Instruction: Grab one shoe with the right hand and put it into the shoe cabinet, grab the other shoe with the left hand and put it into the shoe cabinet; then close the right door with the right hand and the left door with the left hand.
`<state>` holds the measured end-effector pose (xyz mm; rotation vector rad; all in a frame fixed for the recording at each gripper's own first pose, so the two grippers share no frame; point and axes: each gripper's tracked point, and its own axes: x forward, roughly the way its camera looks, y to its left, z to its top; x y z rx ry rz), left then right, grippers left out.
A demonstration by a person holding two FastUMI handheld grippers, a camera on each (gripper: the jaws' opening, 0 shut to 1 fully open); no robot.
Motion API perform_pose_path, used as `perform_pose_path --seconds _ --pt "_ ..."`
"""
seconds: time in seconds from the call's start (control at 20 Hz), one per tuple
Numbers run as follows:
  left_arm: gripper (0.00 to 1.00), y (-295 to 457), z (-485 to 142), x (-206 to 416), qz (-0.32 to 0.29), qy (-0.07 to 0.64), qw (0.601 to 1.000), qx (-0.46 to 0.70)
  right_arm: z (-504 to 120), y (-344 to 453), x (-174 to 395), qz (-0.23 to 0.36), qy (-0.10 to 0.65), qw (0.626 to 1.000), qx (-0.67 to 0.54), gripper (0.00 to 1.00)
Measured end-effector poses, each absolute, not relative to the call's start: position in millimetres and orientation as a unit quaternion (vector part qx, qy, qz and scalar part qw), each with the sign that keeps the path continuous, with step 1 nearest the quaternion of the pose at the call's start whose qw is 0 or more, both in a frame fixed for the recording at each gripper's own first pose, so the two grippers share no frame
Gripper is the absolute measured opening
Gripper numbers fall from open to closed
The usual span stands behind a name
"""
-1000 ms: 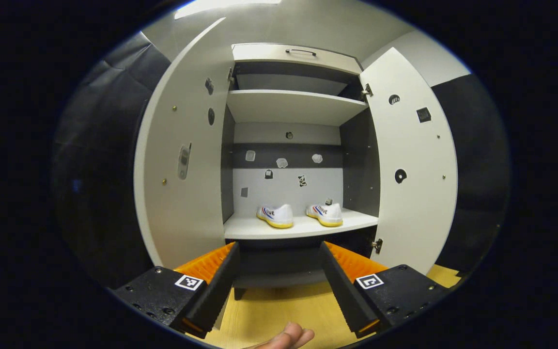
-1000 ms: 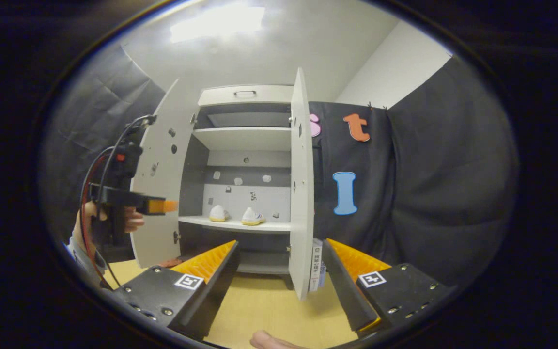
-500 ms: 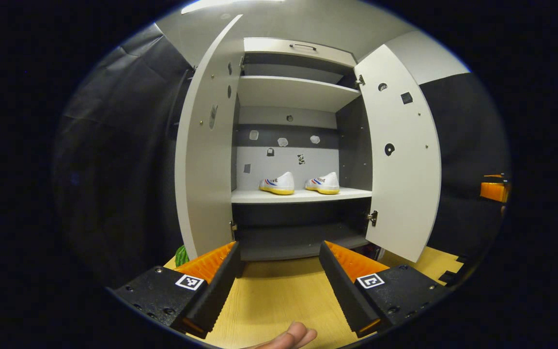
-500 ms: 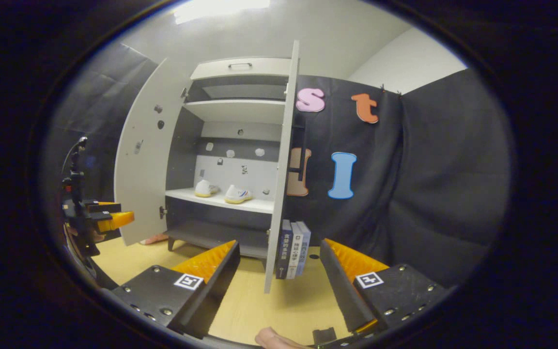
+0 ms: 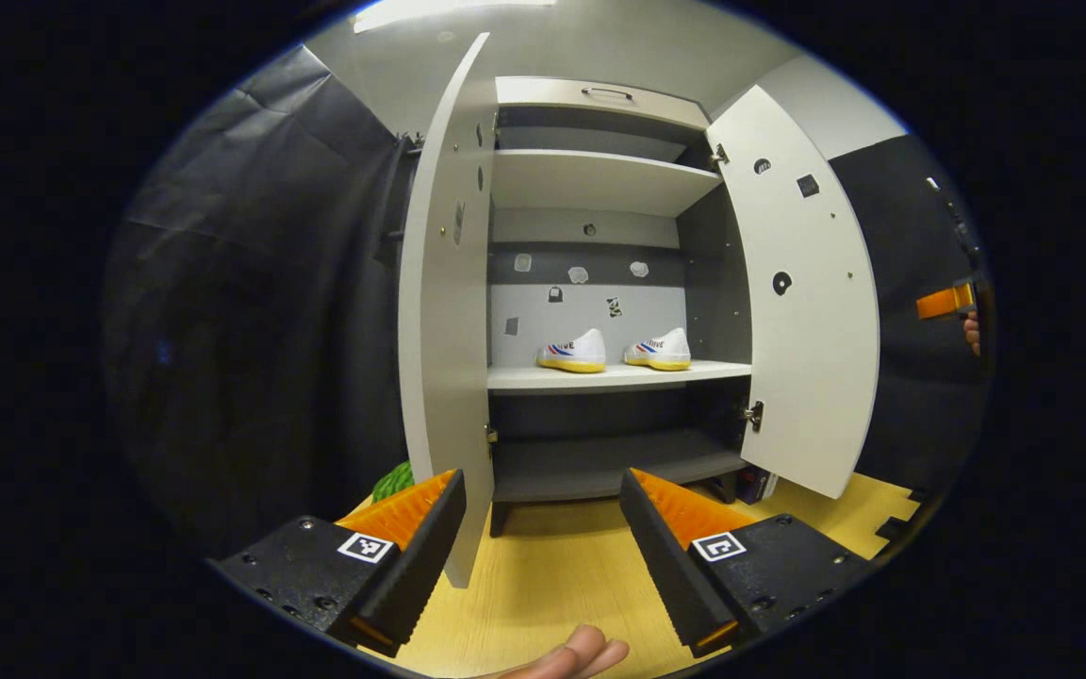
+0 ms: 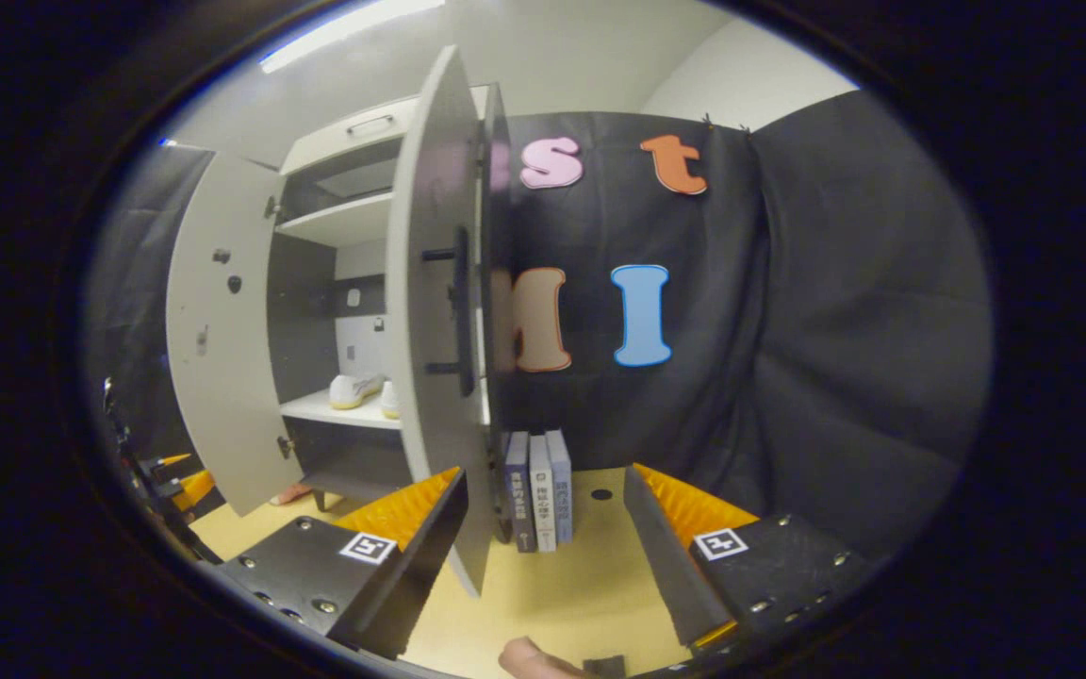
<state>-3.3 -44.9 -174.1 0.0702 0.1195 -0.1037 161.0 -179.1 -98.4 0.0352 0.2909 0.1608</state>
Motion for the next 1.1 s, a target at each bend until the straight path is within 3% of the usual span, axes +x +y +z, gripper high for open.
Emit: perform_pose_path --seconds 0.35,0.45,0.6,0.7,0.9,1.1 --pt "0.99 -44.0 -166.2 -23.3 -0.024 0.062 0.997 0.032 -78.8 -196.9 277.2 0.030 0.161 0.984 0.063 1.00" --pt "0.99 -47.6 -169.3 -26.7 -0.022 0.070 0.997 0.032 -70.2 -179.2 296.1 0.040 0.154 0.985 0.061 1.00" --pt "0.99 -54.4 -169.1 -28.0 -0.039 0.069 0.996 0.031 -58.5 -142.0 300.5 0.084 0.141 0.986 0.015 1.00" --pt "0.99 -54.2 -172.3 -28.1 -0.047 0.074 0.996 0.032 -52.4 -139.2 296.0 0.077 0.140 0.987 -0.001 0.89" --pt "0.99 -57.1 -167.1 -30.3 -0.068 0.079 0.994 0.030 -67.2 -136.3 305.5 0.054 0.158 0.986 0.018 0.88" --pt "0.98 -68.3 -157.3 -42.4 -0.122 0.091 0.988 0.015 -74.1 -96.4 307.8 0.075 0.167 0.982 0.036 0.93"
